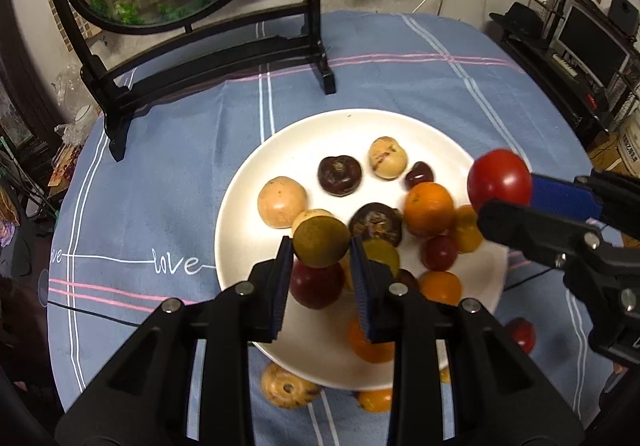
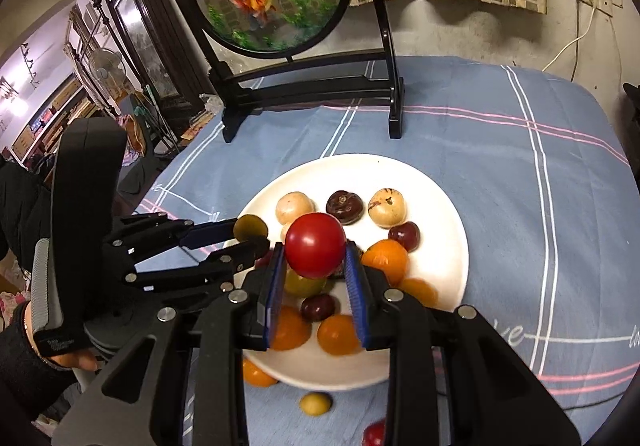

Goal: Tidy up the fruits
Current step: 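Lower both fruits onto the plate and open both grippers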

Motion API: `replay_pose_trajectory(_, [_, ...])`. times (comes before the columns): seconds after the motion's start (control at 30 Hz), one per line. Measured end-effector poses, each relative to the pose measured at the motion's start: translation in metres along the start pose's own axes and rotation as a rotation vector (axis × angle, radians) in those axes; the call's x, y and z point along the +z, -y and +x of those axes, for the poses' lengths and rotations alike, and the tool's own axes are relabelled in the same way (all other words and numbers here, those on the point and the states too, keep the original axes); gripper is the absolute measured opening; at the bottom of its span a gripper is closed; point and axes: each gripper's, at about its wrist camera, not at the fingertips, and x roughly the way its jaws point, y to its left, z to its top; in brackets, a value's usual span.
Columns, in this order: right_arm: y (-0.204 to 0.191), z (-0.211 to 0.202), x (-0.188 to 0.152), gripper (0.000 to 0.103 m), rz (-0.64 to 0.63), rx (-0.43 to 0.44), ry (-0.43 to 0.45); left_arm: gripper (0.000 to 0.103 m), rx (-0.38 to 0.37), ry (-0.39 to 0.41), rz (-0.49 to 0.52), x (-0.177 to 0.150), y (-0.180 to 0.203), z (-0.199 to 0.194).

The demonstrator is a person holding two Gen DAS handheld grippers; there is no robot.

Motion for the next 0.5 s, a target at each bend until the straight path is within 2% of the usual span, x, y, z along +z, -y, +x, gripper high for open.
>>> replay_pose_trajectory(0.17, [0.004, 0.024, 0.014, 0.031, -0.01, 0.002, -0.029, 0.029, 0.007, -0.023, -0.003, 0.005, -0.004, 0.017])
replay_pose_trajectory(0.23, [0.003, 0.036, 0.019, 0.036, -0.035, -0.05, -0.062, 0.043, 0.021, -0.017, 0.009, 0.007, -0.004, 0.02])
replay_pose_trajectory(0.27, [0.003, 0.039, 0.019, 0.039, -0.052, -0.057, -0.07, 0.063, 0.026, -0.01, 0.007, 0.007, -0.003, 0.02])
replay_pose_trajectory(0.3, [0.002, 0.04, 0.02, 0.055, -0.062, -0.057, -0.073, 0.066, 0.031, 0.004, 0.004, 0.008, -0.004, 0.019])
replay_pose_trajectory(0.33, [0.002, 0.039, 0.02, 0.068, -0.066, -0.068, -0.06, 0.066, 0.03, 0.004, 0.006, 0.008, -0.005, 0.019])
replay_pose_trajectory(0.5, [0.014, 0.025, 0.021, 0.068, -0.03, -0.062, -0.009, 0.066, 0.038, -0.005, -0.007, 0.007, -0.011, 0.021])
